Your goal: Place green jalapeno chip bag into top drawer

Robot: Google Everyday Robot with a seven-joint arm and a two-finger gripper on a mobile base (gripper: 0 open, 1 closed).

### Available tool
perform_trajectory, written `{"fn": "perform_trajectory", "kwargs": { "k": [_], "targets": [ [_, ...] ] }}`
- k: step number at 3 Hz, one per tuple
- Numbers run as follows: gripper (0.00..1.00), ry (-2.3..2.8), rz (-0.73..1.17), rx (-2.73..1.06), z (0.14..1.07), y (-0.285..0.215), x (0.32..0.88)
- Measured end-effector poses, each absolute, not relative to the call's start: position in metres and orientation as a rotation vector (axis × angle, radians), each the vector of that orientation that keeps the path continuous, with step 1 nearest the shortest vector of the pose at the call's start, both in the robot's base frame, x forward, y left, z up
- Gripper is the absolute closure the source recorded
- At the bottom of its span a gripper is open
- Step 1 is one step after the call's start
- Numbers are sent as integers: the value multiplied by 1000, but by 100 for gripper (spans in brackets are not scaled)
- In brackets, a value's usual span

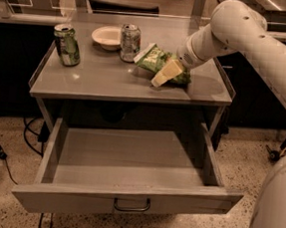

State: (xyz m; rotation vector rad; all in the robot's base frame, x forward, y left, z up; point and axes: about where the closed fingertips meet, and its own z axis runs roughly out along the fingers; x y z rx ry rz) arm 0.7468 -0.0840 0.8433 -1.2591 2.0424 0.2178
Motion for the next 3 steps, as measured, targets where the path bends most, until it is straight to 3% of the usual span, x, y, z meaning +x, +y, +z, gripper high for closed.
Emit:
{"fn": "perform_trajectory", "kwargs": {
  "k": [1, 3],
  "targets": [
    [18, 2058, 242, -1279, 831, -79, 744],
    [72, 2057, 241, -1279, 831, -79, 744]
  ]
}}
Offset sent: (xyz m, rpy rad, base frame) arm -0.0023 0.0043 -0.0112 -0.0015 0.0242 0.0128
